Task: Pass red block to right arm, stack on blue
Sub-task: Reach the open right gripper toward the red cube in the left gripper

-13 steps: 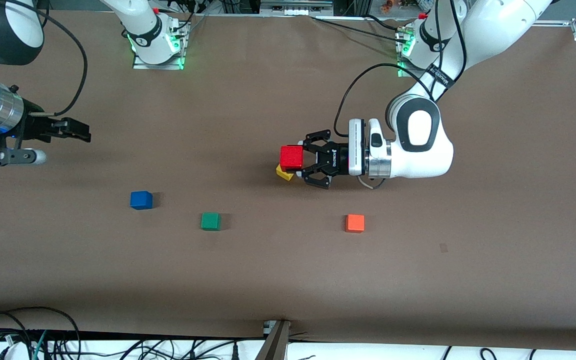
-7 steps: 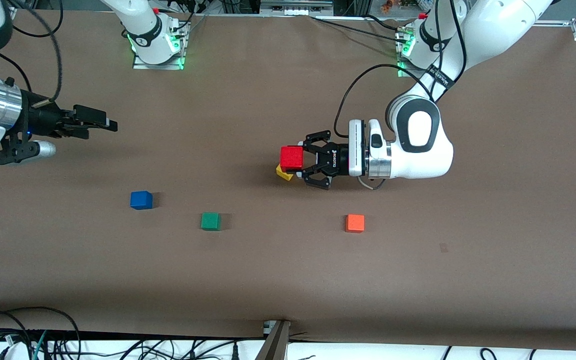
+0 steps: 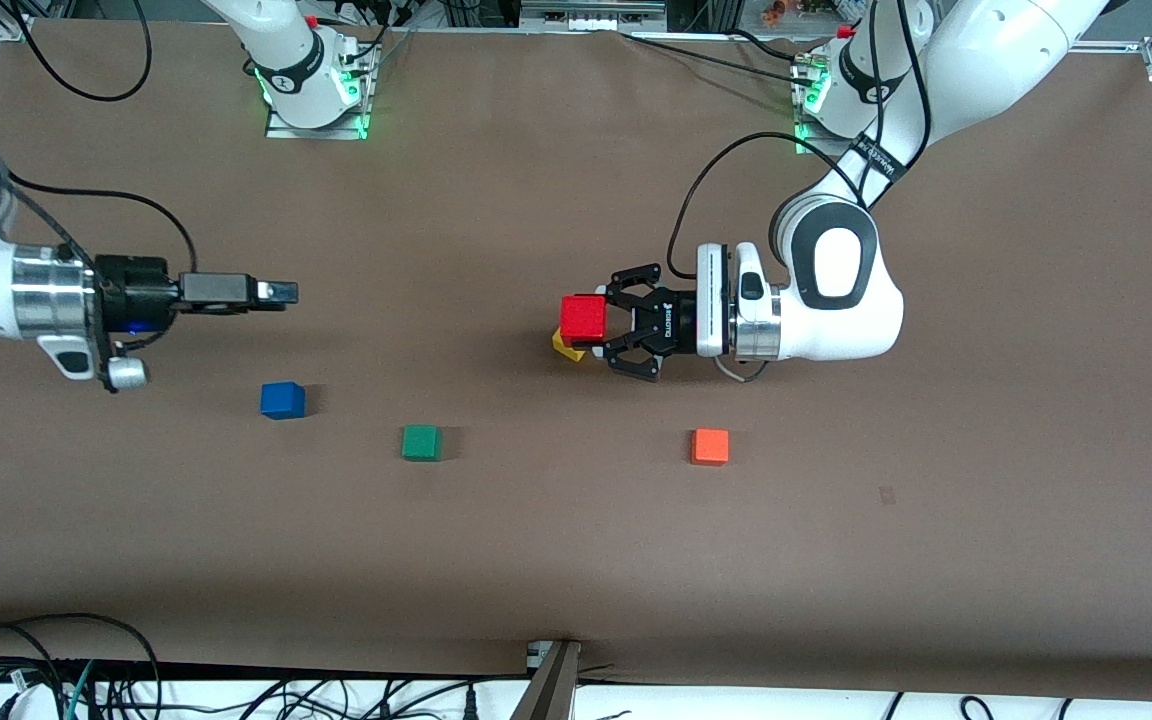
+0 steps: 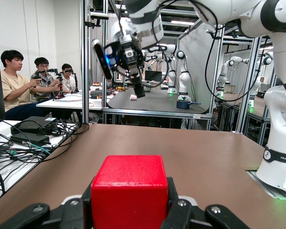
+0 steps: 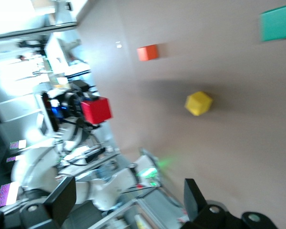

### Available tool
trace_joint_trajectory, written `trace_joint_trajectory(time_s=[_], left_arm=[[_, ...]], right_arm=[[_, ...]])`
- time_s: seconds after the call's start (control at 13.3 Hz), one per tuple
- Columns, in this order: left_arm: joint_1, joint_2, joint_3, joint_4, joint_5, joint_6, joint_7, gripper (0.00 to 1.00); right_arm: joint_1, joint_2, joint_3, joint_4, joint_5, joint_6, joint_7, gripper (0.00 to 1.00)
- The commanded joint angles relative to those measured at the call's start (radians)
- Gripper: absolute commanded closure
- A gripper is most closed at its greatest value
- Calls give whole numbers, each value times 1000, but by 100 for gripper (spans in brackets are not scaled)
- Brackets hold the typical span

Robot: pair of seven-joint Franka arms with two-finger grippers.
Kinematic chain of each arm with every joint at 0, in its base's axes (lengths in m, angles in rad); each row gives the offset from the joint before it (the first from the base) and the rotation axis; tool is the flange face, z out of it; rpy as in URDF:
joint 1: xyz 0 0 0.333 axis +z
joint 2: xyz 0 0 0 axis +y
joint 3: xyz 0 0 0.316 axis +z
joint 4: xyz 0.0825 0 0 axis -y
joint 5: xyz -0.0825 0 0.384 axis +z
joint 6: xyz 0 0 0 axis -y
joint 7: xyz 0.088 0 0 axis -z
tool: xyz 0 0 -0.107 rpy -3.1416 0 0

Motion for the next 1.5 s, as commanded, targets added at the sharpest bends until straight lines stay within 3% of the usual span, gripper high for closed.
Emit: trace_joint_trajectory(time_s=[0.0,0.38,0.68,0.83,1.05,1.43], left_arm=[[0,10,-7,17,-32,-7,31,87],[0,11,-7,17,-32,-8,31,87],[0,11,-7,17,-32,-8,31,87],[0,11,-7,17,-32,-8,31,87],[0,11,-7,16,-32,-8,31,86],[0,19,-7,19,-32,-8,31,86]], right_arm=[[57,50,5,3,104,62,21,0],[204,101,5,-4,295,287,-68,0],[268,130,5,-7,378,395,-237,0],[314,130,7,-41,421,458,-298,0],[357,119,9,-125,571,487,-451,0],[362,98,128,-179,748,636,-568,0]])
